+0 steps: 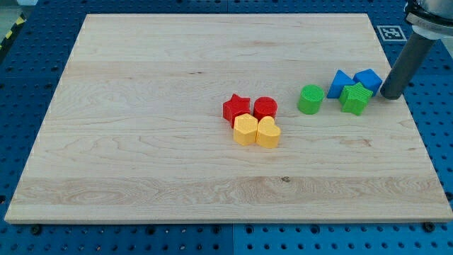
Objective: Push the green star into the green circle
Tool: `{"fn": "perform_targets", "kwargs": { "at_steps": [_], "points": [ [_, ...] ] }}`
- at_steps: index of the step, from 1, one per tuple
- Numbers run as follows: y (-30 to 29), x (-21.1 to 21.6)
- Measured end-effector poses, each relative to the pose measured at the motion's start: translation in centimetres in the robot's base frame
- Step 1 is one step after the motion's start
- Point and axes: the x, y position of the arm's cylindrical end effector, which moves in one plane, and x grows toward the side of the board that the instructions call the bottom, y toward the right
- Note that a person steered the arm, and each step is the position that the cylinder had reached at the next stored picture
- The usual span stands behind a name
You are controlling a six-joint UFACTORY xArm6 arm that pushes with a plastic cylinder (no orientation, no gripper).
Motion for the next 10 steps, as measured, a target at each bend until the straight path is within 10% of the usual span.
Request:
{"fn": "perform_targets", "kwargs": {
  "at_steps": [10],
  "points": [
    [-10.7,2.6]
  ]
}}
